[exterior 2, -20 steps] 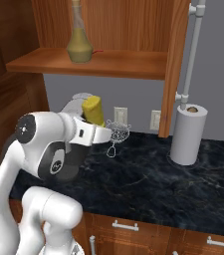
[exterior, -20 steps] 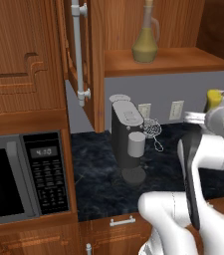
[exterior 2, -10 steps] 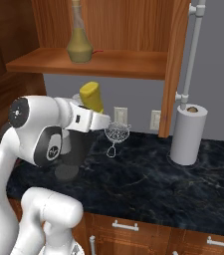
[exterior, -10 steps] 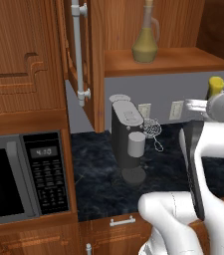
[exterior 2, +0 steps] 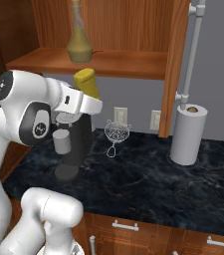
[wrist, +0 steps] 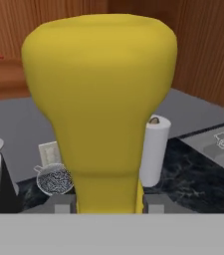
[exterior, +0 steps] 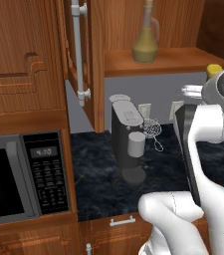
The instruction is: Pick the mustard and oil and vinegar bottle from the counter and place them in the cabinet.
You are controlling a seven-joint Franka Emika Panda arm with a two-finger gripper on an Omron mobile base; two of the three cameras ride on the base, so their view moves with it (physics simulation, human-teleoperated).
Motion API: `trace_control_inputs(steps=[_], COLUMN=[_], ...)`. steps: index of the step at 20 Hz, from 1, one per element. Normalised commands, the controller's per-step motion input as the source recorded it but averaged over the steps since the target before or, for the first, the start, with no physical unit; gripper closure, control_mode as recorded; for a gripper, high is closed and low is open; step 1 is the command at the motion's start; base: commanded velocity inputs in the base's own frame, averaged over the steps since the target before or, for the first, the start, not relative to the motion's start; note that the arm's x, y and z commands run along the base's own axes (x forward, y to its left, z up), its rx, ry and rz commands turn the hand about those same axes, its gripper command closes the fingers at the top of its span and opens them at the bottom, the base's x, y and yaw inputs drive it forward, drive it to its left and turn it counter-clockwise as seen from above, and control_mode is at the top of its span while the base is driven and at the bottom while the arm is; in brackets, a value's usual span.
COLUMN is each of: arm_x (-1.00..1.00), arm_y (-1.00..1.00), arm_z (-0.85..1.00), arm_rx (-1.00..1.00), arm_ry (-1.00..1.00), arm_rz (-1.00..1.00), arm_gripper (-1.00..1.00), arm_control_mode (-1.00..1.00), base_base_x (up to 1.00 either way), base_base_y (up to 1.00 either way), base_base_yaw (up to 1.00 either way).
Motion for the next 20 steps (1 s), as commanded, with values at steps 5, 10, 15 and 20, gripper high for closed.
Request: trace_control_inputs(steps=[5, 10, 15, 20], arm_x=[0.0, 0.0, 0.0, 0.0], arm_y=[0.04, 0.01, 0.0, 0.0], arm_z=[0.3, 0.28, 0.19, 0.21], arm_rx=[0.0, 0.0, 0.0, -0.01], arm_ry=[0.01, 0.0, 0.0, 0.0], arm_rz=[0.0, 0.0, 0.0, 0.0], arm_gripper=[1.0, 1.0, 1.0, 1.0], arm_control_mode=[-1.0, -1.0, -1.0, -1.0], base_base_x=[0.0, 0.0, 0.0, 0.0], base_base_y=[0.0, 0.0, 0.0, 0.0], base_base_yaw=[0.0, 0.0, 0.0, 0.0])
